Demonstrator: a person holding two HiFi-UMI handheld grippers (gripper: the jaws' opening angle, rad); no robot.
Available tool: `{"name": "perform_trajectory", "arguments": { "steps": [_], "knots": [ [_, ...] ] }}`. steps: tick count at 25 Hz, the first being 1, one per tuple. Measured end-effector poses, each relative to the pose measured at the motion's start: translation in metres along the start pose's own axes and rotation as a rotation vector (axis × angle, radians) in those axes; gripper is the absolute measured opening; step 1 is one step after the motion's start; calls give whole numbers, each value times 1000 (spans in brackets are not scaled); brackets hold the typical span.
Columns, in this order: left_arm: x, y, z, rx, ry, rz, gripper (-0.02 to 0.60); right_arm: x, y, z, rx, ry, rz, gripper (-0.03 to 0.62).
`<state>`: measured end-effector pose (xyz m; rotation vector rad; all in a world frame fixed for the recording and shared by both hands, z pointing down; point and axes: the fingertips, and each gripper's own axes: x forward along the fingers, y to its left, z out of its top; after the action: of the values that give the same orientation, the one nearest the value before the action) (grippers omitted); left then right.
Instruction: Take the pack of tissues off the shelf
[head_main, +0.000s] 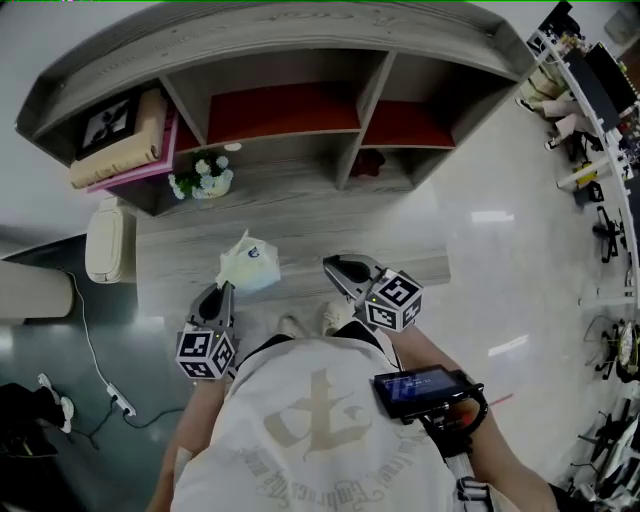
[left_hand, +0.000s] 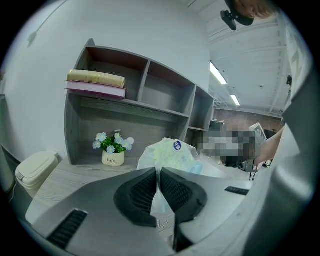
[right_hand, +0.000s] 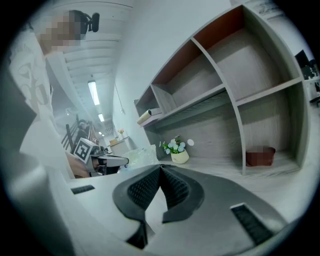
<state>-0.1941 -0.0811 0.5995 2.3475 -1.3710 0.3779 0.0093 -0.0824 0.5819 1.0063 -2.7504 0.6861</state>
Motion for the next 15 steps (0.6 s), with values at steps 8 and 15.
{"name": "perform_trajectory", "arguments": {
  "steps": [8, 15],
  "knots": [
    [3, -6, -1, 1, 1, -8, 11, -2, -2, 2, 0, -9, -1, 3],
    [5, -9, 3, 3, -2, -7, 11, -3, -5, 5, 4, -17, 2, 3]
  ]
}}
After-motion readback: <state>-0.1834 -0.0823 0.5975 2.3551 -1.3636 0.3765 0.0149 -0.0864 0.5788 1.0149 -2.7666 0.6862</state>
